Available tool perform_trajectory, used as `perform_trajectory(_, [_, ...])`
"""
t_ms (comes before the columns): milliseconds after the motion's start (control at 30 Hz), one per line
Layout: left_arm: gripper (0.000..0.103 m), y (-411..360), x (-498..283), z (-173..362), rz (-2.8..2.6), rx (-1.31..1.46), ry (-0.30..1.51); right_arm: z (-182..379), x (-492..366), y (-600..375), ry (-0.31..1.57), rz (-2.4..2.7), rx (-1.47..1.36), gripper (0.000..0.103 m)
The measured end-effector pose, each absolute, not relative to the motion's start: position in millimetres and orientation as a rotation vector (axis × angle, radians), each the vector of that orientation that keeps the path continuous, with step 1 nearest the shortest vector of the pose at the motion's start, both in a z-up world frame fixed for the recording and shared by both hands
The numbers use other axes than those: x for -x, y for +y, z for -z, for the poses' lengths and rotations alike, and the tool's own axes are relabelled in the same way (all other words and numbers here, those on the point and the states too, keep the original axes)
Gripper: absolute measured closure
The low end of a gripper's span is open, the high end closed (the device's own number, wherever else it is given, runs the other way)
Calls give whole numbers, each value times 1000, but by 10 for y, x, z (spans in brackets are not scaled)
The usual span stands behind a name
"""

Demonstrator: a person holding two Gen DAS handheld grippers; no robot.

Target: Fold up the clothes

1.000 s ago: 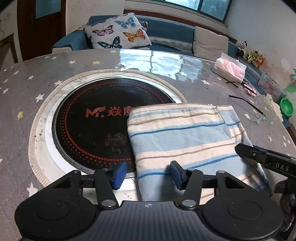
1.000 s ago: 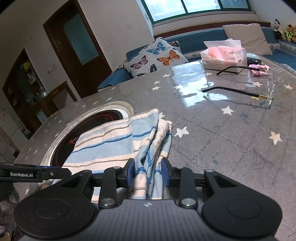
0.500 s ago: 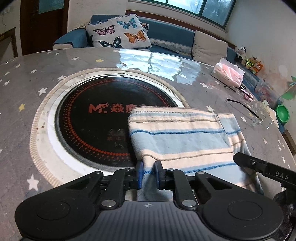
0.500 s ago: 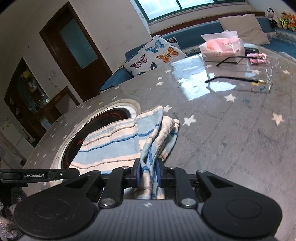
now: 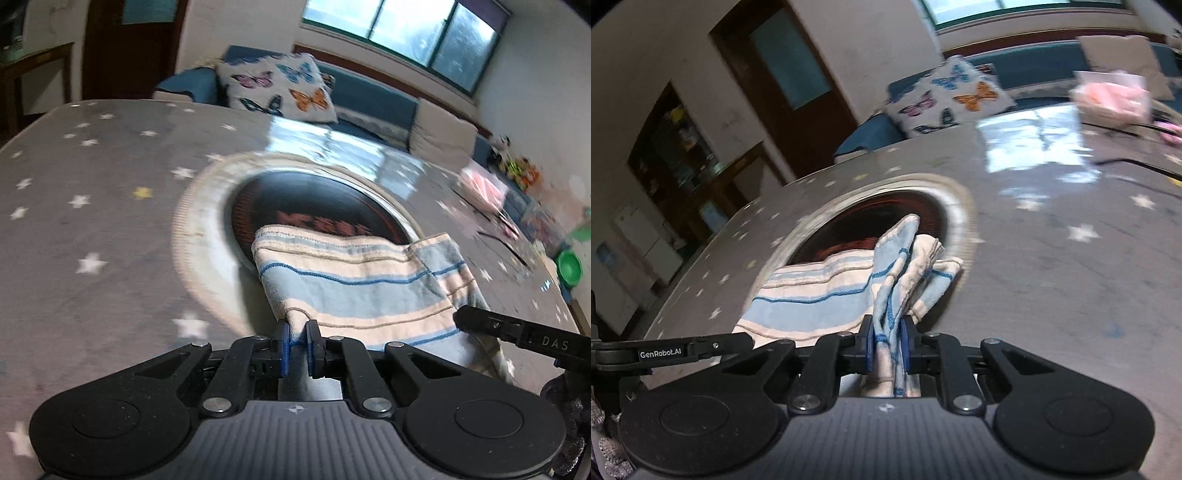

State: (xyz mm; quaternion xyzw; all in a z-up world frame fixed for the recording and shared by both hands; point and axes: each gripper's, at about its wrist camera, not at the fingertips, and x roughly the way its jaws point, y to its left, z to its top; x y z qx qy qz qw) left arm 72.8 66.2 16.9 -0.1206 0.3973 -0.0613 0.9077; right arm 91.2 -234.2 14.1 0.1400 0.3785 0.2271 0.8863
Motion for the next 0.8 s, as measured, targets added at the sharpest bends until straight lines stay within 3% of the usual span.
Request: perform_trajectory(800, [94, 2620, -1075, -485, -272, 307, 709, -384, -1948, 153, 788, -839, -170, 91])
